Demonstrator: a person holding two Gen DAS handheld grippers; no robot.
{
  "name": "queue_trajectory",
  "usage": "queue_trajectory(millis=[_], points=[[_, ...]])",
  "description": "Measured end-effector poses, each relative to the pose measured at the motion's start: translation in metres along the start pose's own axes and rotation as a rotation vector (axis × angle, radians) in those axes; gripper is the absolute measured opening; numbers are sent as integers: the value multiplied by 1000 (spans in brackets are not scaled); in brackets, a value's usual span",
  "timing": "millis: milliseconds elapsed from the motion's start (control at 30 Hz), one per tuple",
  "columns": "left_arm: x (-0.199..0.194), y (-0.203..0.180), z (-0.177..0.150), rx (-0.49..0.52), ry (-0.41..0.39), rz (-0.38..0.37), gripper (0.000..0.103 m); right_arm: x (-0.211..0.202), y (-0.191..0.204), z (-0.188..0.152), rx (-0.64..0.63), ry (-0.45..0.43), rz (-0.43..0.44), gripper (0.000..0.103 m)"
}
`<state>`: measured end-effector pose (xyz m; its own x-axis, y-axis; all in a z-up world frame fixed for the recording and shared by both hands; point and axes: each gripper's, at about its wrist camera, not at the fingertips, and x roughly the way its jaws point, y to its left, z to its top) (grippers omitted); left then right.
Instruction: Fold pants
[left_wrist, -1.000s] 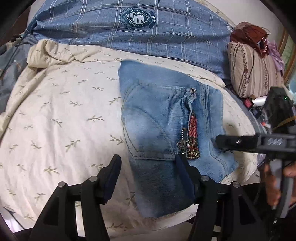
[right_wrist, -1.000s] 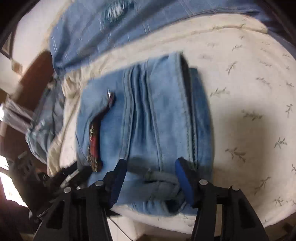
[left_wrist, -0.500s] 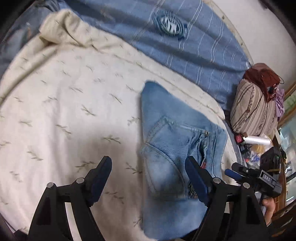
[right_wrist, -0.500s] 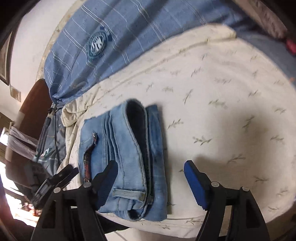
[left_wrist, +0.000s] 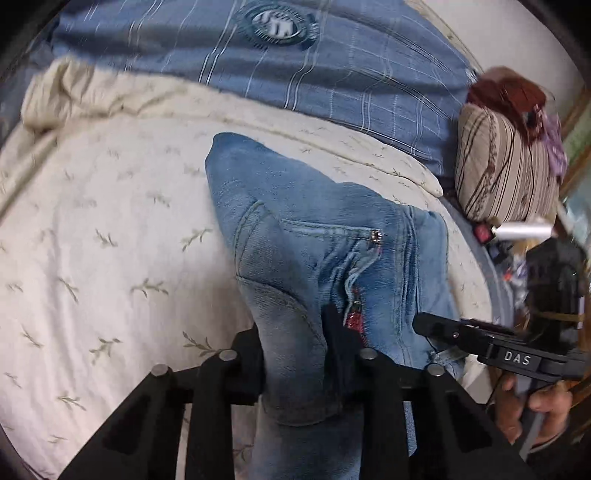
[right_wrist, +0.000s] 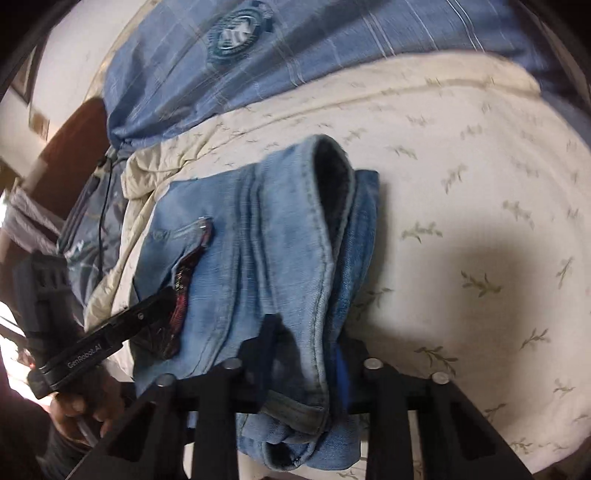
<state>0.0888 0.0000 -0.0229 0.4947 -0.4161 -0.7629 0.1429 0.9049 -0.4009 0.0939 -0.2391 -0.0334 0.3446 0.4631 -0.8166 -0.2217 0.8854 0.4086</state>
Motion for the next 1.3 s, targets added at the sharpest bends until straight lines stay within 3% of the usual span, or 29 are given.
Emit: queue_trajectory(millis=[267,433,600,933,1200,1300], points=[[-56,-16,19,96,-111,9,26,-39,30,-1,-61,-96,-5,21],[-81,-16,53,102,-172,14,26,-64,56,30,-100,-152,19,21],[-86,-6,91,72,-177,17,26,-68,75,69,-126,-164,29,21],[-46,28,101,1,-125,40,27,-16,71,108,-89,-118,44,21],[10,52,90,-38,-22,49,28,39,44,107,-30,-30,25,21],[23,57,85,-45,-4,67,35,56,32,102,1,-3,16,21]])
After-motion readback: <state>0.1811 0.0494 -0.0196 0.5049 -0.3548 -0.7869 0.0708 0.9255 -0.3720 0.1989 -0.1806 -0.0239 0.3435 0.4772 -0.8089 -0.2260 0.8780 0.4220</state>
